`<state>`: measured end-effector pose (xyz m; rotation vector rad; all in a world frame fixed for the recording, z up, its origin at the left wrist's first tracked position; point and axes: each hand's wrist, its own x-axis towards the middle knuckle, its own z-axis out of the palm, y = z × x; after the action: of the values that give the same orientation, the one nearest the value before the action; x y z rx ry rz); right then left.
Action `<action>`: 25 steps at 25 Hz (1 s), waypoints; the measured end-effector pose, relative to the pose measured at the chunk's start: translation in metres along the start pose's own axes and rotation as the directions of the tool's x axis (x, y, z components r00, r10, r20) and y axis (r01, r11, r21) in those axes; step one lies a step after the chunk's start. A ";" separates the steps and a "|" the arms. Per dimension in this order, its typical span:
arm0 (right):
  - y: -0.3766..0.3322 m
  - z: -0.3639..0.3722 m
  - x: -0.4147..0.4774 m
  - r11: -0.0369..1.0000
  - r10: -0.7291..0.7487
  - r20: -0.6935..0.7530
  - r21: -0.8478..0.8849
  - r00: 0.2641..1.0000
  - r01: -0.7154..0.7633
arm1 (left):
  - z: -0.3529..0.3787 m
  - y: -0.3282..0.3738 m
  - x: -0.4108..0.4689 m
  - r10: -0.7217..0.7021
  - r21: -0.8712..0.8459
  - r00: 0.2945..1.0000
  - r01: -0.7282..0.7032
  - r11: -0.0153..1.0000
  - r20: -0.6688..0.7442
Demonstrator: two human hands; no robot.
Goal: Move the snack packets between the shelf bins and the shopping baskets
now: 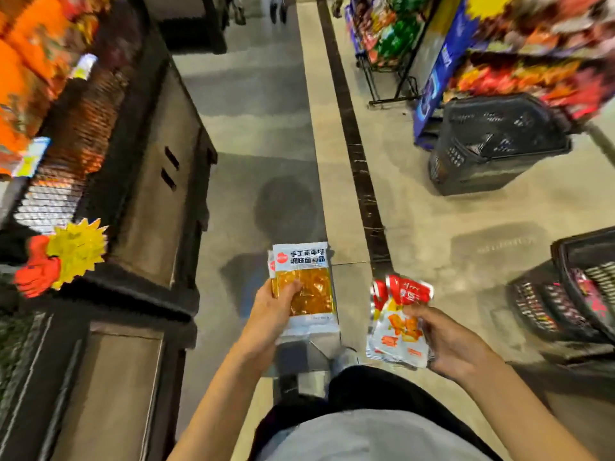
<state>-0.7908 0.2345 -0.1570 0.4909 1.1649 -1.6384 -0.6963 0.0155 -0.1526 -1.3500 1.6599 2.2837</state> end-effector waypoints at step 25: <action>-0.444 -0.185 0.206 0.721 -0.158 -0.355 0.596 0.921 0.353 | 0.488 0.301 0.431 -0.196 0.448 0.877 -0.023 0.894 0.438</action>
<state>-1.3087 0.2965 -0.1995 1.0777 0.8457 -2.2896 -1.4112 0.0710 -0.1638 -0.6804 1.7373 1.8160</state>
